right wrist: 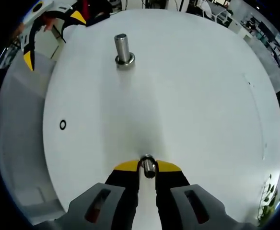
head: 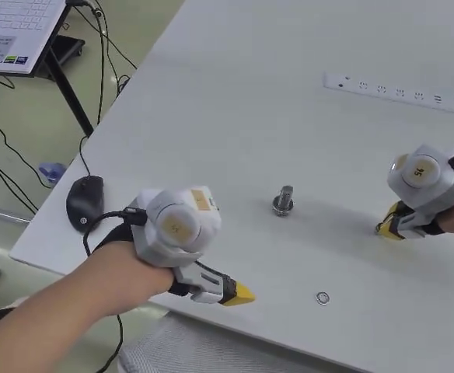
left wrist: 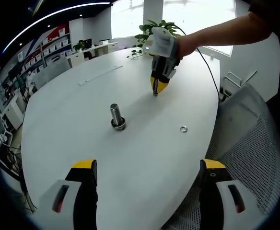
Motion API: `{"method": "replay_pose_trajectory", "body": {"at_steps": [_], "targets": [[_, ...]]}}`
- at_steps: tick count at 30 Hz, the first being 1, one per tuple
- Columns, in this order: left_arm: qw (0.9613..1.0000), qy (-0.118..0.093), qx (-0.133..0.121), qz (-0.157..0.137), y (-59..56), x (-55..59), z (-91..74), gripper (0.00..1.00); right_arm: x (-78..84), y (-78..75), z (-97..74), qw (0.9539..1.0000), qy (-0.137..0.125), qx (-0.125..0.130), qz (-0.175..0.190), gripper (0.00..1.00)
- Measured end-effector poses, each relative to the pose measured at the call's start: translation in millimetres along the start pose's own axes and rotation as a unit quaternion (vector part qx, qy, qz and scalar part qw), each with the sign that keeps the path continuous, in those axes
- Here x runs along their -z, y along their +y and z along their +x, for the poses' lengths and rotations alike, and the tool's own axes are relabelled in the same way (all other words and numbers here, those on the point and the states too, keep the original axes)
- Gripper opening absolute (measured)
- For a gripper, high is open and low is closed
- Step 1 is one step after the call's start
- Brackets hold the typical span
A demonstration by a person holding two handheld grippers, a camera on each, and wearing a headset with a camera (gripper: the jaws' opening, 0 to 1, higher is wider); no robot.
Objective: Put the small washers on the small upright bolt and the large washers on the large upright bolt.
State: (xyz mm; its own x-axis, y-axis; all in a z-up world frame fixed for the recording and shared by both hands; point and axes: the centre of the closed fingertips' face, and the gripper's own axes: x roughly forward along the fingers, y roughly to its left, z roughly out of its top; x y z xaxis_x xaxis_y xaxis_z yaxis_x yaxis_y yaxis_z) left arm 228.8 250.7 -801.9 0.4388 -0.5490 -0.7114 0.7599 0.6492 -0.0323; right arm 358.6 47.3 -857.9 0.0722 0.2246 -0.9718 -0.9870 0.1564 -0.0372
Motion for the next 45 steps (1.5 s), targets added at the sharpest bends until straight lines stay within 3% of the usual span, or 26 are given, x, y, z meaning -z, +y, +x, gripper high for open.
{"method": "replay_pose_trajectory", "body": {"at_steps": [15, 32, 45], "targets": [[1.0, 0.004, -0.001, -0.003, 1.5, 4.2, -1.4, 0.87, -1.8, -0.7, 2.1, 0.9999, 0.007, -0.005, 0.006, 0.13], [1.0, 0.0, -0.001, -0.004, 1.1, 0.8, -1.1, 0.86, -2.6, -0.9, 2.8, 0.9999, 0.011, -0.002, 0.003, 0.13], [1.0, -0.002, -0.002, -0.003, -1.0, 0.3, -3.1, 0.86, -5.8, -3.5, -6.2, 0.9999, 0.01, -0.004, -0.004, 0.22]]}}
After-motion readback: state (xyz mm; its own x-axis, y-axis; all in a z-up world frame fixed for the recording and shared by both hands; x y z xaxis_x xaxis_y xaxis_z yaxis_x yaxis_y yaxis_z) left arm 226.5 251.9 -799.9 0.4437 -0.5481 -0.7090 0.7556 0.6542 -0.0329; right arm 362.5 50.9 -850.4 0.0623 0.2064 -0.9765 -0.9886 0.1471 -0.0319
